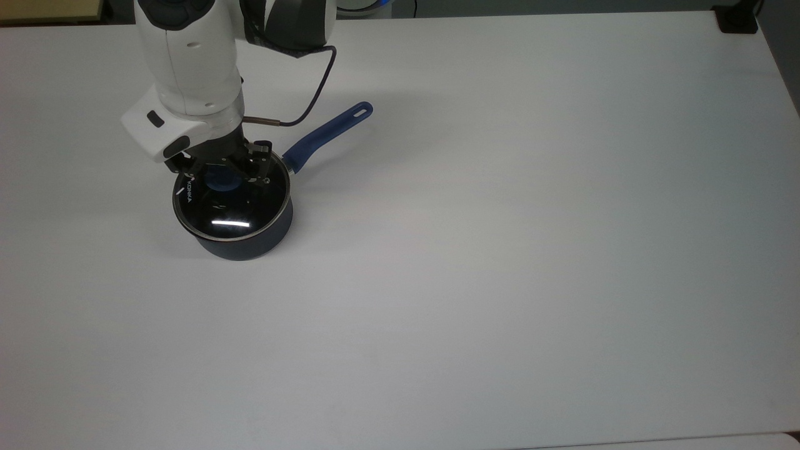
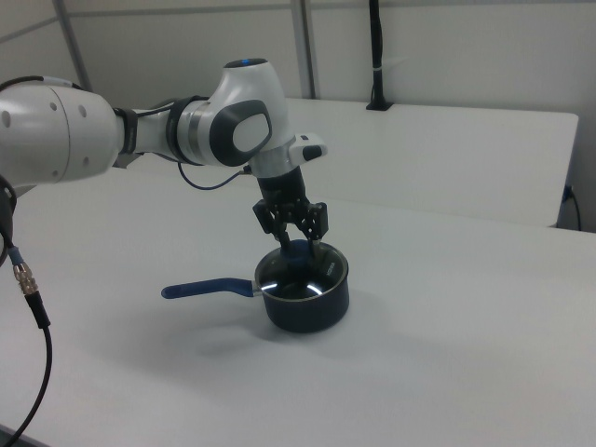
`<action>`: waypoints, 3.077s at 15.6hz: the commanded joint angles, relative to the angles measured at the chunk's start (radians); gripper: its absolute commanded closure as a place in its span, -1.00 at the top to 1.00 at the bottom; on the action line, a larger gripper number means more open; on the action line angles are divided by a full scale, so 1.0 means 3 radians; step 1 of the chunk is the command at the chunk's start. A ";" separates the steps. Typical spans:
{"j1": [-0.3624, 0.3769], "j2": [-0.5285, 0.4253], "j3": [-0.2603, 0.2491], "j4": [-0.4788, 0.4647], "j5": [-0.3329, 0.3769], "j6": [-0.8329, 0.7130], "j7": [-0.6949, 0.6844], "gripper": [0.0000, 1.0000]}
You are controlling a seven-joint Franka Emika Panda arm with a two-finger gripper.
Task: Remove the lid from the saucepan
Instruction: 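Close the gripper on the blue lid knob, then lift the glass lid up off the saucepan rim, then carry the lid away from the saucepan and lower it to the table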
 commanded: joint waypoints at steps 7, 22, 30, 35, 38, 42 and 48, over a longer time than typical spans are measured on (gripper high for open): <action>0.0076 -0.0220 -0.0100 -0.0041 0.0074 -0.0194 0.0022 -0.03; 0.0684 -0.0435 -0.0365 -0.0006 0.0274 -0.0629 0.0129 -0.04; 0.1522 -0.0379 -0.0677 -0.0006 0.0310 -0.0624 0.0558 -0.04; 0.1881 -0.0267 -0.0739 0.0000 0.0402 -0.0598 0.0778 -0.04; 0.2009 -0.0154 -0.0739 0.0035 0.0407 -0.0598 0.0855 -0.04; 0.2091 -0.0047 -0.0734 0.0020 0.0422 -0.0583 0.0886 -0.04; 0.2137 0.0137 -0.0688 -0.0006 0.0468 -0.0578 0.0977 -0.04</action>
